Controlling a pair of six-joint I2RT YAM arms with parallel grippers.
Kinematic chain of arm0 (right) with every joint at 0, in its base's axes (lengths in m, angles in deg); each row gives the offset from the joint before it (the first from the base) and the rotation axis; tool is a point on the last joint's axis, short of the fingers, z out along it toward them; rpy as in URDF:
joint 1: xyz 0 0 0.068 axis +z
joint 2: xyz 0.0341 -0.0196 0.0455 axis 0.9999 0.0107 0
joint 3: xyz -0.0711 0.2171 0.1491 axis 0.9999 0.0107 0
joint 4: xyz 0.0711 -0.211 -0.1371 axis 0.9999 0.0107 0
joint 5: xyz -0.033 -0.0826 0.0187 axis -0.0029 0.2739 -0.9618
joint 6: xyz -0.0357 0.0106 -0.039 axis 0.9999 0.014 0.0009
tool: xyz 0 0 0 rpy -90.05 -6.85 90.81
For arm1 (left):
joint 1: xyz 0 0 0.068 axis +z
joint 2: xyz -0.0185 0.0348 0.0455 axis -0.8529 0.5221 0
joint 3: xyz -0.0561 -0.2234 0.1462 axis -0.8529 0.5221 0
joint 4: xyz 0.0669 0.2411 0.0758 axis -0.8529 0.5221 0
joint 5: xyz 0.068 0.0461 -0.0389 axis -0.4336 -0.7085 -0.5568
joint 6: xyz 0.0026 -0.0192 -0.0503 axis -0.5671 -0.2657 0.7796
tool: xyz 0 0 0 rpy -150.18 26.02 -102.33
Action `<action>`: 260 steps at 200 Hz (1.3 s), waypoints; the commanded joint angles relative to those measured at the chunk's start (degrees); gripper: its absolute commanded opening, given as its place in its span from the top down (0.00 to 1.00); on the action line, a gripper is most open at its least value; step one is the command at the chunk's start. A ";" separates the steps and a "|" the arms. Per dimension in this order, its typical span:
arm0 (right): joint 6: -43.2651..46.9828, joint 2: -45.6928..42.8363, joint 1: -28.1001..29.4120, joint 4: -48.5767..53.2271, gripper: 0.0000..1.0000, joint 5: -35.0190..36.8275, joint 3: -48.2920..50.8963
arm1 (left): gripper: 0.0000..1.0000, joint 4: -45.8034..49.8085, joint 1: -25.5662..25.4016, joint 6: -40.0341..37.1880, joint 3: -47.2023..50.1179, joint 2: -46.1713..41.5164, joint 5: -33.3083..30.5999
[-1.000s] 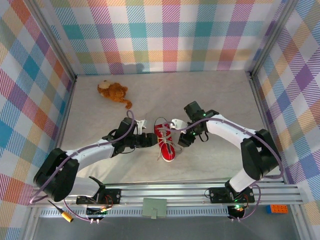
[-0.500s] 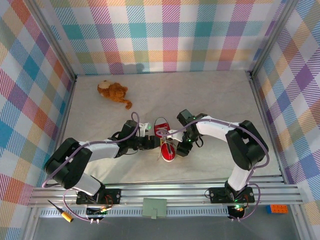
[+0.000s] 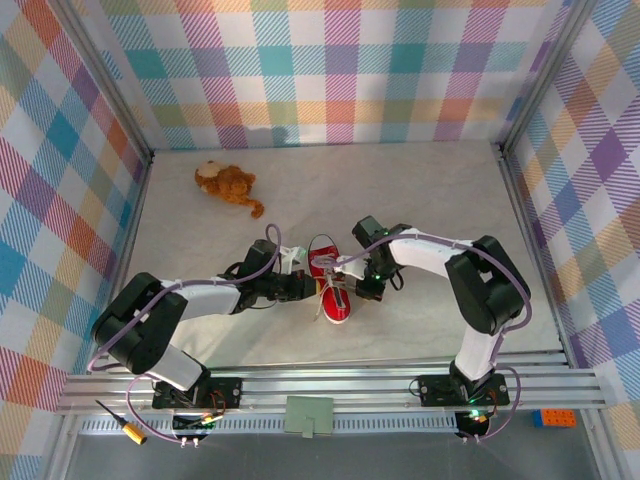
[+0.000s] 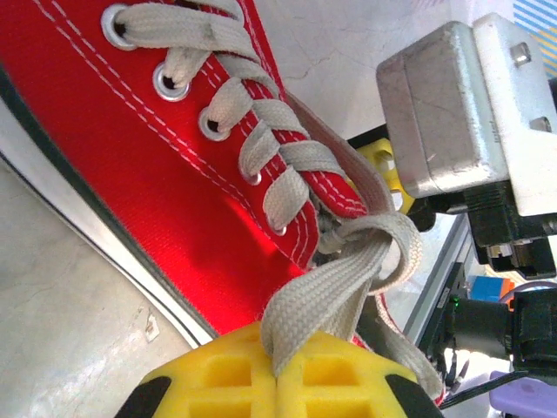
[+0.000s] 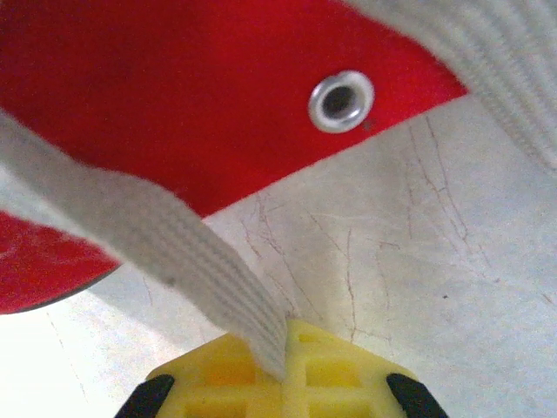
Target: Tie the shoes
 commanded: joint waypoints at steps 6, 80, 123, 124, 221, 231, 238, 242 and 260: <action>-0.81 -5.63 0.31 -0.43 1.00 1.88 1.33 | 1.00 7.01 1.02 -3.87 -0.75 -4.18 -2.26; -2.28 -5.67 -1.18 1.05 1.00 7.43 -0.38 | 1.00 19.54 1.10 -9.19 -0.58 -9.18 -7.88; -4.24 -3.25 -2.94 2.12 1.00 10.11 -1.67 | 1.00 19.43 1.11 -8.57 1.38 -9.38 -10.44; -4.28 -3.21 -3.00 2.12 1.00 10.11 -1.69 | 1.00 19.43 1.11 -8.52 1.46 -9.45 -10.51; -10.11 -0.12 -5.97 1.76 1.00 8.61 -4.00 | 1.00 21.09 1.99 -5.81 4.35 -9.33 -14.36; -10.60 0.21 -6.53 1.95 1.00 8.21 -3.94 | 1.00 20.65 1.99 -5.45 4.52 -8.72 -14.18; -10.88 0.39 -6.81 2.08 1.00 8.02 -3.99 | 1.00 20.28 2.08 -5.18 4.73 -8.45 -14.25; -11.02 0.51 -6.91 2.18 1.00 7.96 -4.00 | 1.00 19.92 2.08 -4.91 4.91 -8.40 -14.26; -11.10 0.56 -7.35 2.39 1.00 7.64 -4.18 | 1.00 19.41 2.17 -4.46 5.23 -8.19 -14.43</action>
